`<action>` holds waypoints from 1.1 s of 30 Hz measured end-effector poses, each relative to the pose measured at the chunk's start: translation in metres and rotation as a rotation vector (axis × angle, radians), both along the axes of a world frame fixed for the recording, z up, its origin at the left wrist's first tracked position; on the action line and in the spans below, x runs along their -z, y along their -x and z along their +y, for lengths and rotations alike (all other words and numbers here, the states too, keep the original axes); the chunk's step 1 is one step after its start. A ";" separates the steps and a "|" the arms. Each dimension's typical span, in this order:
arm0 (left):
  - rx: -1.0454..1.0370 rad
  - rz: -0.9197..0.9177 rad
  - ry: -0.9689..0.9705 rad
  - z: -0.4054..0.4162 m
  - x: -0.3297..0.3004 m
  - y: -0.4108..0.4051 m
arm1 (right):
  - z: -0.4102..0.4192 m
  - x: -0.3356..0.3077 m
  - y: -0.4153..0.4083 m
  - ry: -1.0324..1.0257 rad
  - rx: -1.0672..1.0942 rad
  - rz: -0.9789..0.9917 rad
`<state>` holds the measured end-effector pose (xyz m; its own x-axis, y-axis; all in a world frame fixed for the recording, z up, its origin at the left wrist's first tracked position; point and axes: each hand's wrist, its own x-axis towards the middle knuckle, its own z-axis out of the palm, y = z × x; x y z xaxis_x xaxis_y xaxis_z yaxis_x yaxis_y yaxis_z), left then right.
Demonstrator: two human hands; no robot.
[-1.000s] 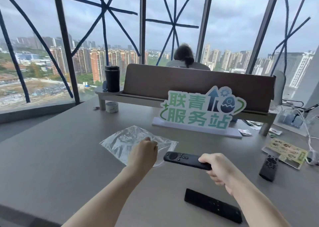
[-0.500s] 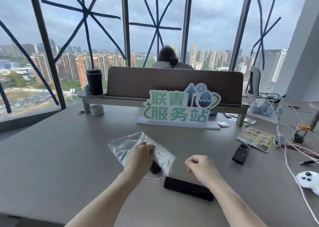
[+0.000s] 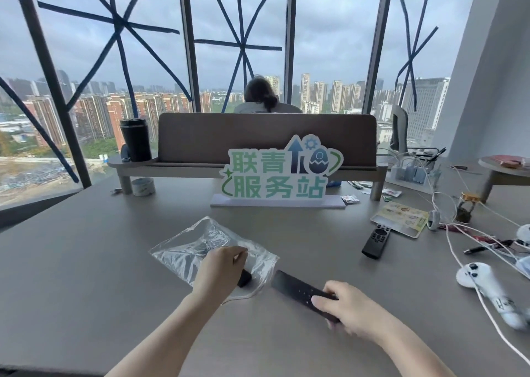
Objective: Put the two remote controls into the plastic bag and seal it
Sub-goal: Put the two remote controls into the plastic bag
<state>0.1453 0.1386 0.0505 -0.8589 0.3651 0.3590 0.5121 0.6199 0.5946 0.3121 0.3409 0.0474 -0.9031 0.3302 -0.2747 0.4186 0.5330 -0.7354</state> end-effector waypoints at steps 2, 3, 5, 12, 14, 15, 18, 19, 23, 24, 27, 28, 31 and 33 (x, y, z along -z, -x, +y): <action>-0.001 -0.024 -0.007 0.002 -0.001 -0.003 | -0.003 -0.011 -0.002 0.166 0.015 0.034; 0.002 -0.030 -0.008 0.003 -0.002 -0.003 | -0.007 -0.015 0.001 0.207 0.021 0.032; 0.017 -0.043 -0.020 0.003 -0.005 -0.005 | -0.020 -0.019 0.017 0.267 0.051 0.032; 0.001 -0.052 -0.037 -0.005 -0.005 -0.008 | -0.072 0.004 0.081 0.573 0.207 0.181; -0.001 -0.037 -0.045 -0.008 -0.002 -0.005 | -0.062 0.013 0.080 0.498 0.346 0.276; 0.003 -0.033 -0.041 -0.008 -0.001 -0.004 | -0.052 0.017 0.077 0.458 0.403 0.303; 0.026 -0.027 -0.001 0.000 0.005 -0.002 | -0.010 0.023 0.066 0.356 0.539 0.330; 0.036 -0.020 0.001 0.005 0.006 -0.002 | 0.007 0.023 0.062 0.311 0.582 0.339; 0.084 -0.004 -0.083 0.030 -0.004 -0.002 | 0.077 0.021 0.046 0.096 0.760 0.364; 0.087 -0.007 -0.126 0.037 -0.009 0.000 | 0.093 0.022 0.042 0.035 0.795 0.330; 0.094 0.014 -0.218 0.055 -0.028 0.006 | 0.128 0.025 0.042 -0.137 0.829 0.168; 0.110 0.034 -0.215 0.061 -0.033 0.007 | 0.136 0.026 0.045 -0.179 0.826 0.121; 0.182 0.074 -0.124 0.072 -0.033 0.003 | 0.146 0.027 0.062 -0.257 0.841 0.021; 0.194 0.060 -0.068 0.072 -0.026 0.001 | 0.148 0.028 0.074 -0.313 0.861 -0.035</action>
